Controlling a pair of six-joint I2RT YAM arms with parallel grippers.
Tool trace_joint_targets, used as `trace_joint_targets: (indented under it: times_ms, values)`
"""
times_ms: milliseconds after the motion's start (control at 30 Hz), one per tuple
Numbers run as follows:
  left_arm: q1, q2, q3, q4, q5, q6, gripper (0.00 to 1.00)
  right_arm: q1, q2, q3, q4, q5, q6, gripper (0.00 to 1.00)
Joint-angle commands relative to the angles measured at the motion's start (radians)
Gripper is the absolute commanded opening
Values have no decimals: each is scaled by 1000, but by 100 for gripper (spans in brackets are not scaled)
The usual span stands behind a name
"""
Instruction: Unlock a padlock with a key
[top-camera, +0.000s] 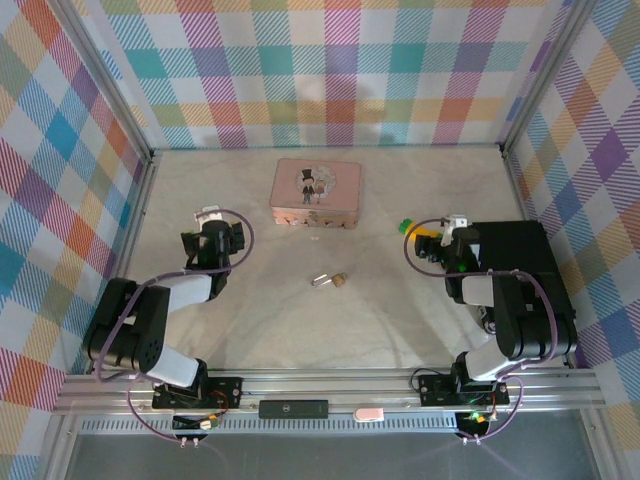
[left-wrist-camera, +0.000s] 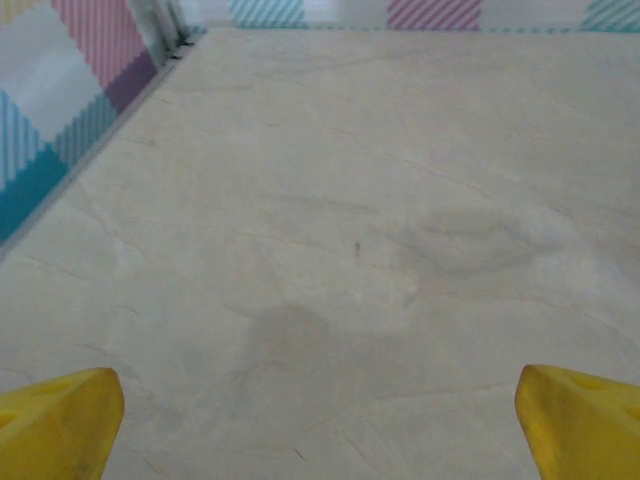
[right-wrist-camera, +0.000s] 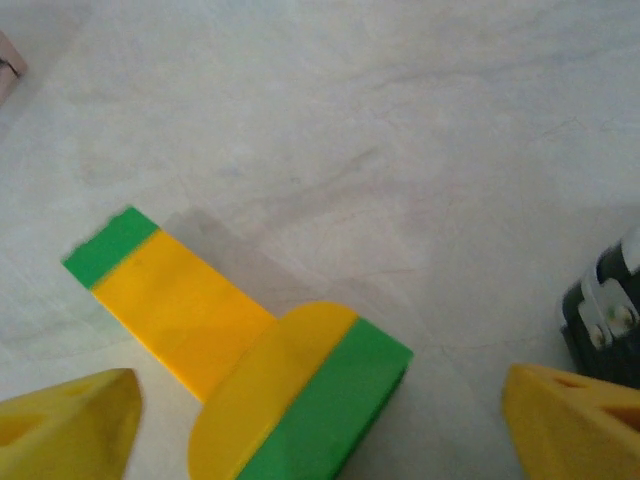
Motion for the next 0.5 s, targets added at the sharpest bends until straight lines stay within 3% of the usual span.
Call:
trace_joint_targets:
  times_ms: [0,67,133,167,467]
  values:
    - [47,13,-75,173,86,10,100,-10,19,-16,198,-7,-9,99]
    - [67,35,-95,226,172,20,100,-9,8,-8,164,-7,-8,99]
    - [71,96,-125,365,166,29,100,-8,7,-10,158,-5,-9,99]
    - [80,67,-119,292,167,4,100,-8,11,-12,175,-5,-10,99]
    - [92,75,-107,289,189,3,99,-8,8,-12,168,-6,-9,99]
